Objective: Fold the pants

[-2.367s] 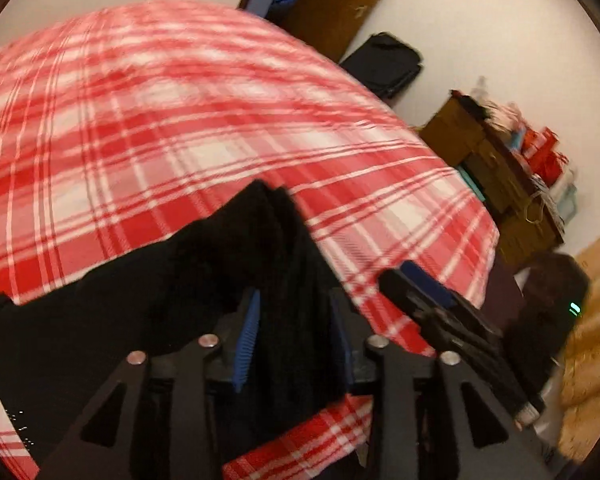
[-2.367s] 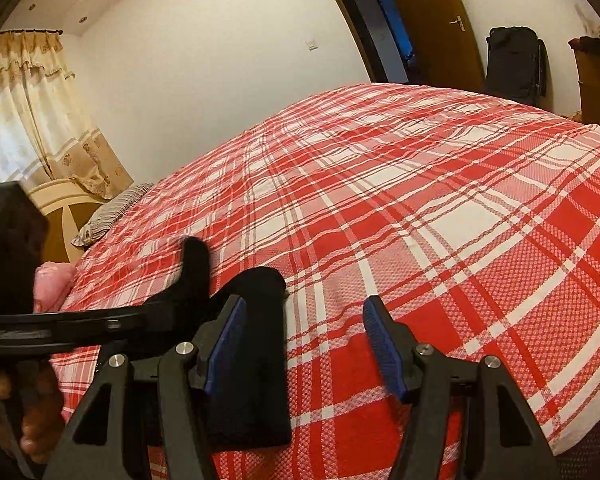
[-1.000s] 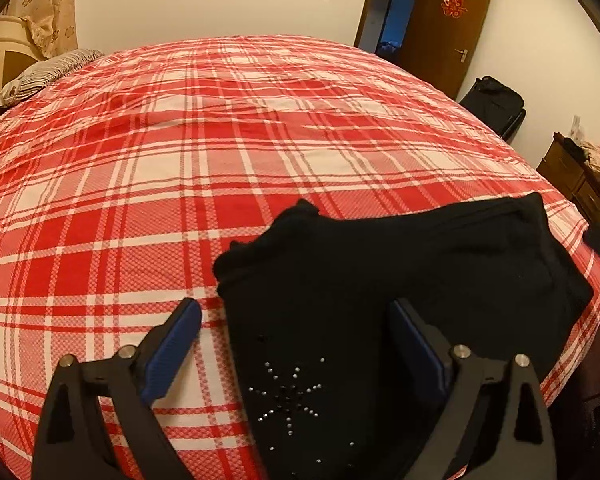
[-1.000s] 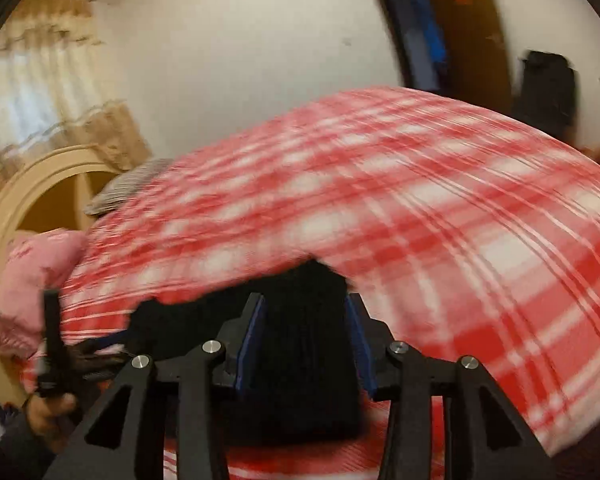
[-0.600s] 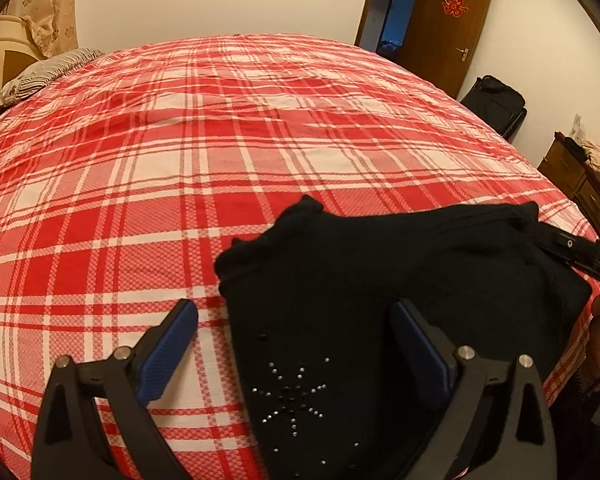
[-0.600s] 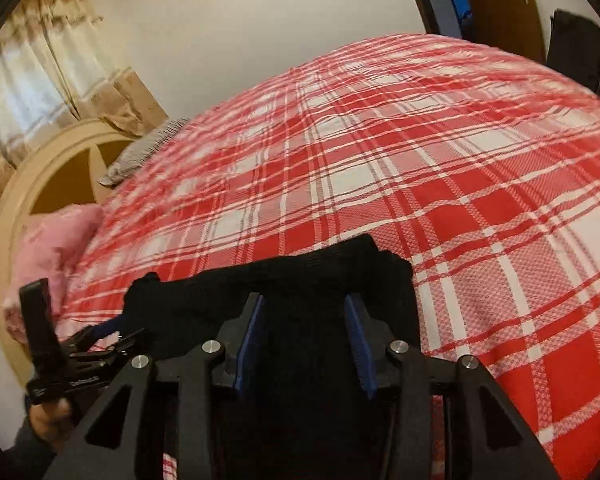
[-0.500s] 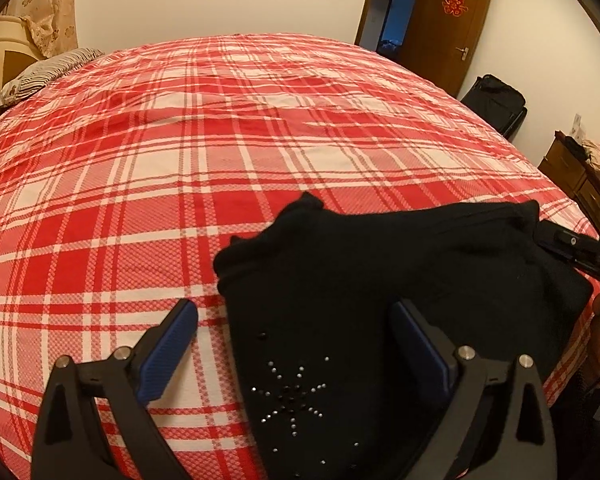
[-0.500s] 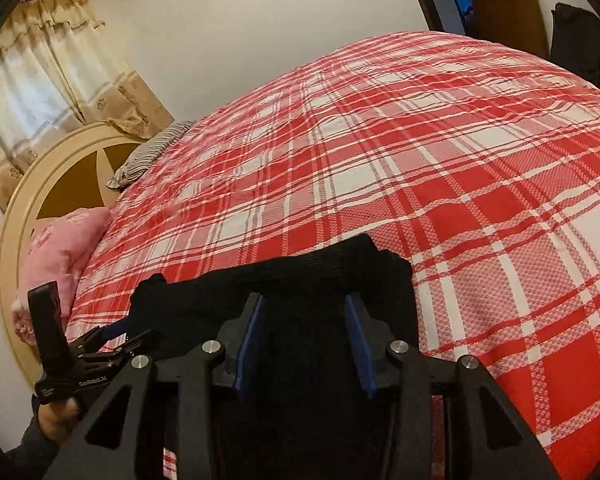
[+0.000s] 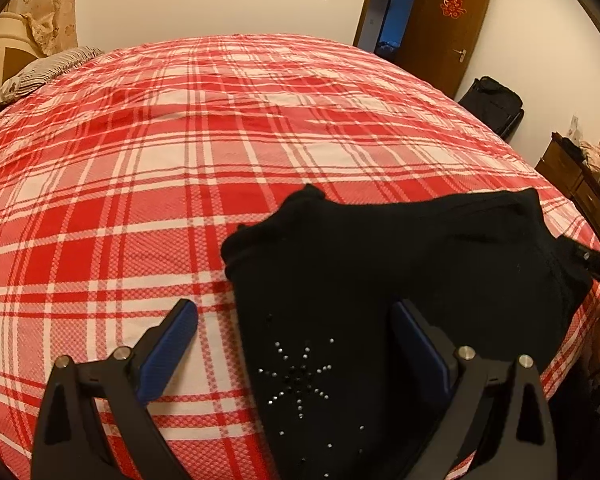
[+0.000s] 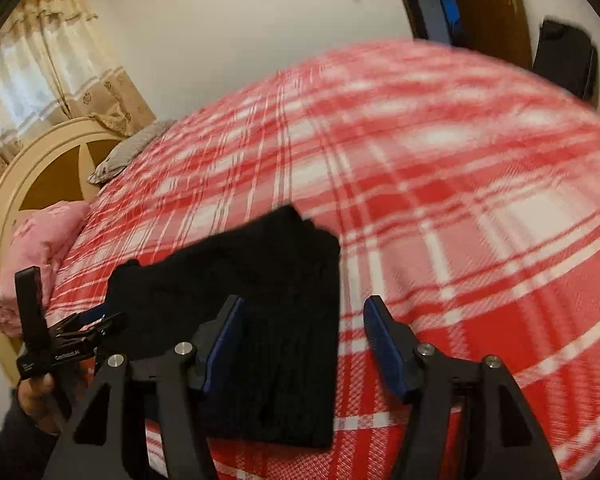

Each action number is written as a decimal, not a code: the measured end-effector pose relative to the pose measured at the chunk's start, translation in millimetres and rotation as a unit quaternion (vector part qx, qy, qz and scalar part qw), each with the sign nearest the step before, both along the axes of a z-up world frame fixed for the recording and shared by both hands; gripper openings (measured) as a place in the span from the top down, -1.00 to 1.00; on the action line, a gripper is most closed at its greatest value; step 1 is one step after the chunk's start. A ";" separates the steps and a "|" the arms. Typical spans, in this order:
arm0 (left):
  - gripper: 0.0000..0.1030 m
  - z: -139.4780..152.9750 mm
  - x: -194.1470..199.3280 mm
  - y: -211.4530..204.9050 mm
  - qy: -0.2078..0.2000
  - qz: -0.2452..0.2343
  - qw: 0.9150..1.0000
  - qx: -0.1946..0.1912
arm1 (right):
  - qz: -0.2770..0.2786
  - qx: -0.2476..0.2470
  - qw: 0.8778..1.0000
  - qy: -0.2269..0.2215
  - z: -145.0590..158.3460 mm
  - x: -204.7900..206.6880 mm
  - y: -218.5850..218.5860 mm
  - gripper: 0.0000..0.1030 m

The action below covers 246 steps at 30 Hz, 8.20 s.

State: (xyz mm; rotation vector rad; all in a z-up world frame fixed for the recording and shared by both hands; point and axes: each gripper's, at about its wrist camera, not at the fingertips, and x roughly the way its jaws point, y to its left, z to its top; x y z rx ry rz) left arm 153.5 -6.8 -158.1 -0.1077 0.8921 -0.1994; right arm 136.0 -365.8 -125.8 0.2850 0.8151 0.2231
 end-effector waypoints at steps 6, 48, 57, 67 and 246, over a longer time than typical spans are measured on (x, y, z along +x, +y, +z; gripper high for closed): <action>-1.00 -5.3 2.8 -2.2 -0.007 -0.005 1.000 0.002 | 0.004 0.021 1.000 -0.009 0.9 0.7 -0.1 -0.23; -0.89 -6.9 6.8 4.2 -0.012 -0.051 0.998 -0.027 | 0.064 0.100 0.992 0.039 -12.0 20.0 -8.1 0.30; -0.65 -5.7 1.0 9.2 -0.019 -0.051 0.998 -0.043 | 0.042 0.078 0.995 0.034 -17.4 21.9 -1.1 0.35; 0.18 -3.5 -0.2 10.8 -0.016 -0.054 0.997 -0.054 | 0.035 0.083 0.996 0.021 -12.3 16.7 -0.5 0.45; -1.00 100.8 -122.9 183.7 -0.146 0.258 0.950 0.094 | 0.167 -0.092 0.963 -0.193 115.1 -28.3 233.4 -0.29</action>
